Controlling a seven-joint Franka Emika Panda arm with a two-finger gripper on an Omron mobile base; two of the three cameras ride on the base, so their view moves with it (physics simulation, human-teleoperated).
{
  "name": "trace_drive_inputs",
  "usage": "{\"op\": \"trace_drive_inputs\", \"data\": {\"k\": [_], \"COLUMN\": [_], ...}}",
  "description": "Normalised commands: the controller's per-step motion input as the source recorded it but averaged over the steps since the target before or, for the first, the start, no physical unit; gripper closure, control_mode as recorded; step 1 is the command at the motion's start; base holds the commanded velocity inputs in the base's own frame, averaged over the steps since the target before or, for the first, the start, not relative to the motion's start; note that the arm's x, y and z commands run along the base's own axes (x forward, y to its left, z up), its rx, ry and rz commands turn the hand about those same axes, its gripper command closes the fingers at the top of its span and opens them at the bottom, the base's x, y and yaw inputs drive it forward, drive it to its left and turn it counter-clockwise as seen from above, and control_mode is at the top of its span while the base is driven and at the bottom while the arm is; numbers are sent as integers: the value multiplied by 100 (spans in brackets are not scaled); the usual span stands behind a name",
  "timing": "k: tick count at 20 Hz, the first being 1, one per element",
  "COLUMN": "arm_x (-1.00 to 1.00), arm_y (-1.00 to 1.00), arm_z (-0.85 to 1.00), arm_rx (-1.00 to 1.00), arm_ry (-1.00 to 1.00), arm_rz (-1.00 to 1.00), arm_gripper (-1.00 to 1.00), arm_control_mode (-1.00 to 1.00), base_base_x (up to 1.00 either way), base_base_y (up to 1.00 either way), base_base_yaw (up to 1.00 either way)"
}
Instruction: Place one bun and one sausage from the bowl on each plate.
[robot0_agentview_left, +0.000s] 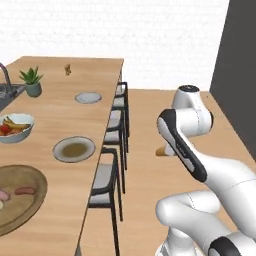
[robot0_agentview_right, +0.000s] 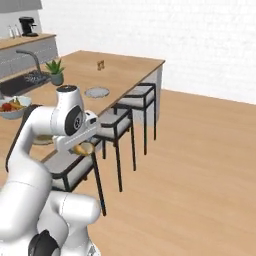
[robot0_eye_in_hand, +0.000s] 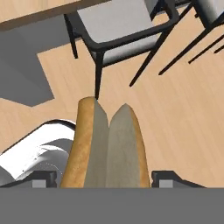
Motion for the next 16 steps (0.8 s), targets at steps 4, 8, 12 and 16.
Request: {"op": "trace_drive_inputs", "data": {"k": [4, 8, 12, 16], "arm_x": [0, 0, 0, 0], "arm_y": [0, 0, 0, 0], "arm_z": [0, 0, 0, 0], "arm_rx": [0, 0, 0, 0], "arm_ry": [0, 0, 0, 0], "arm_rz": [0, 0, 0, 0], "arm_gripper": [100, 100, 100, 100], "arm_control_mode": [100, 100, 100, 100], "base_base_x": [66, 63, 59, 78], "base_base_y": [0, 0, 0, -3], "base_base_yaw": [69, 77, 75, 69]}}
